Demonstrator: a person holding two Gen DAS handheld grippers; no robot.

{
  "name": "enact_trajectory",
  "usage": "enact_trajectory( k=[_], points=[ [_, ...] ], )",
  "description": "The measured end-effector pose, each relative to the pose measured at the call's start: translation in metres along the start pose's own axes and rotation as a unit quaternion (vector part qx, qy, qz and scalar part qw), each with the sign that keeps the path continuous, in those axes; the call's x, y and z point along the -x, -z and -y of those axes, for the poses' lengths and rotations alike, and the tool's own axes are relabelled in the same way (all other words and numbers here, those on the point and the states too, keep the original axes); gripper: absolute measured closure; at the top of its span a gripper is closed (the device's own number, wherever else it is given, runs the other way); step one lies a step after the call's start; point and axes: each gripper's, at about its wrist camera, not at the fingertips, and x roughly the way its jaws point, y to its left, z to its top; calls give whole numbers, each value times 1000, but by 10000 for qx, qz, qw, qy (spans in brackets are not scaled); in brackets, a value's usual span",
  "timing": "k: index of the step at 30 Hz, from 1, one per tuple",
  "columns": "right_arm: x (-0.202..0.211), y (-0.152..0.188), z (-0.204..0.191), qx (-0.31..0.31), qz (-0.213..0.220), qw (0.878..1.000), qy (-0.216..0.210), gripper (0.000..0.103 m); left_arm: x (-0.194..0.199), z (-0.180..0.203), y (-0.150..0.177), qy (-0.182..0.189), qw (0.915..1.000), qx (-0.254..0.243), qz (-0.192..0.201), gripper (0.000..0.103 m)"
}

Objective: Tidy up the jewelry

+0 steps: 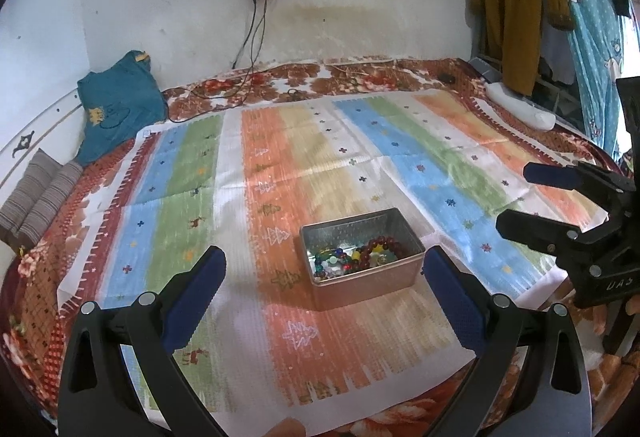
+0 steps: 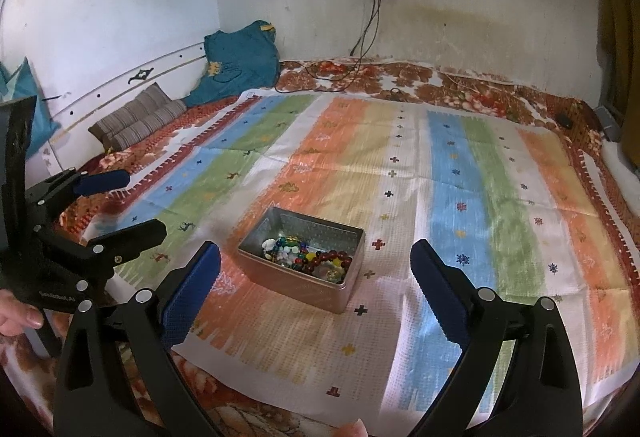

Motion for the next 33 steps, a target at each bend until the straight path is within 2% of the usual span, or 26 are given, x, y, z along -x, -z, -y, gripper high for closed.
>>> enact_trajectory(
  k=[7,33],
  points=[
    [1,0,-1,14,0,10000,45,6,3,2,0,-32,9998,-48,175,6],
    [6,-1,1,-4,112,9999,-15,6,3,5,0,39,9999,-44,121,6]
  ],
)
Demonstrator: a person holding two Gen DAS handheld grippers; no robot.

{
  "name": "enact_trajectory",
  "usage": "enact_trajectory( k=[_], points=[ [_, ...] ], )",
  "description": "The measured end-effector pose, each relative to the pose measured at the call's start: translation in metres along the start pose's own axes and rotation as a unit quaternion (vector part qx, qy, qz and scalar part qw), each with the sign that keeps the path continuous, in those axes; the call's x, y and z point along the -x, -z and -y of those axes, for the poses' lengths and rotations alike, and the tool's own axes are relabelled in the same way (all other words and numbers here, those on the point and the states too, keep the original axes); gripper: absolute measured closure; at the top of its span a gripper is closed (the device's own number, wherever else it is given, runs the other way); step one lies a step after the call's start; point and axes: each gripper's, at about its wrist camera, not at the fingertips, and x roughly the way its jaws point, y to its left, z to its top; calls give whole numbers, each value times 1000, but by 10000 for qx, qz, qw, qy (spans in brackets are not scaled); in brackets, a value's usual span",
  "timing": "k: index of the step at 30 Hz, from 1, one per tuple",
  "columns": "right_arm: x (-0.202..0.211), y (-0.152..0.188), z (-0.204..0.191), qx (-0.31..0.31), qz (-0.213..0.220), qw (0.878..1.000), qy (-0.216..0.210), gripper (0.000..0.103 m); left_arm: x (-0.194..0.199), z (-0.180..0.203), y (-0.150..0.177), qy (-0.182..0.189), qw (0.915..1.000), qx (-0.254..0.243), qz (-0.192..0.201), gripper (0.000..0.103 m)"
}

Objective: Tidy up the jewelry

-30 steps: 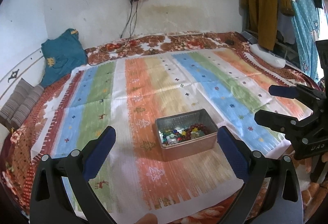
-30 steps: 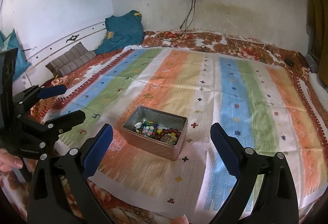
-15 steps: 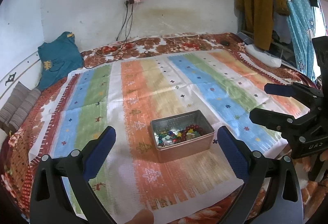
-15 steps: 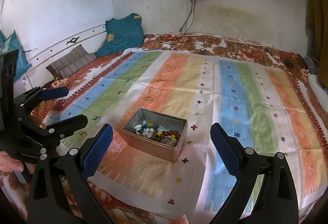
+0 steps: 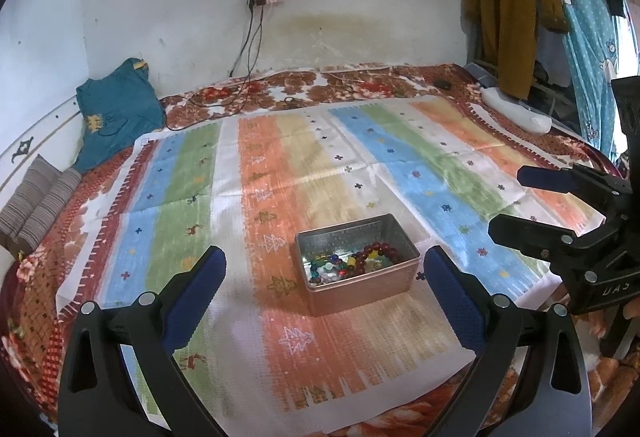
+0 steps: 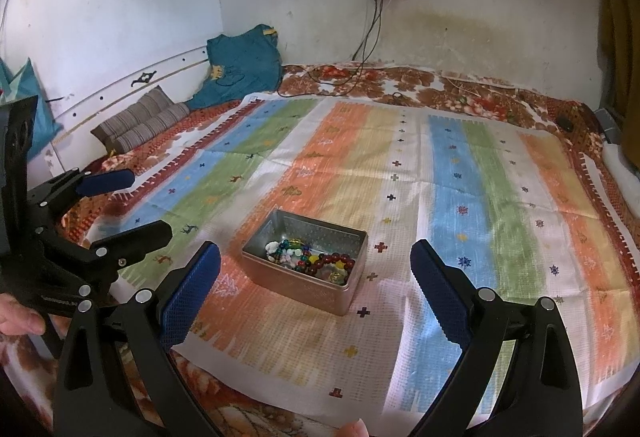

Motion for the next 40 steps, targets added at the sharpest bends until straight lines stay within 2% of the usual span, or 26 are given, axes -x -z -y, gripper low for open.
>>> enact_trajectory(
  k=[40],
  points=[
    [6,3,-3,-27,186,9998,61,6,5,-4,-5,72,9996,213,156,6]
  ],
)
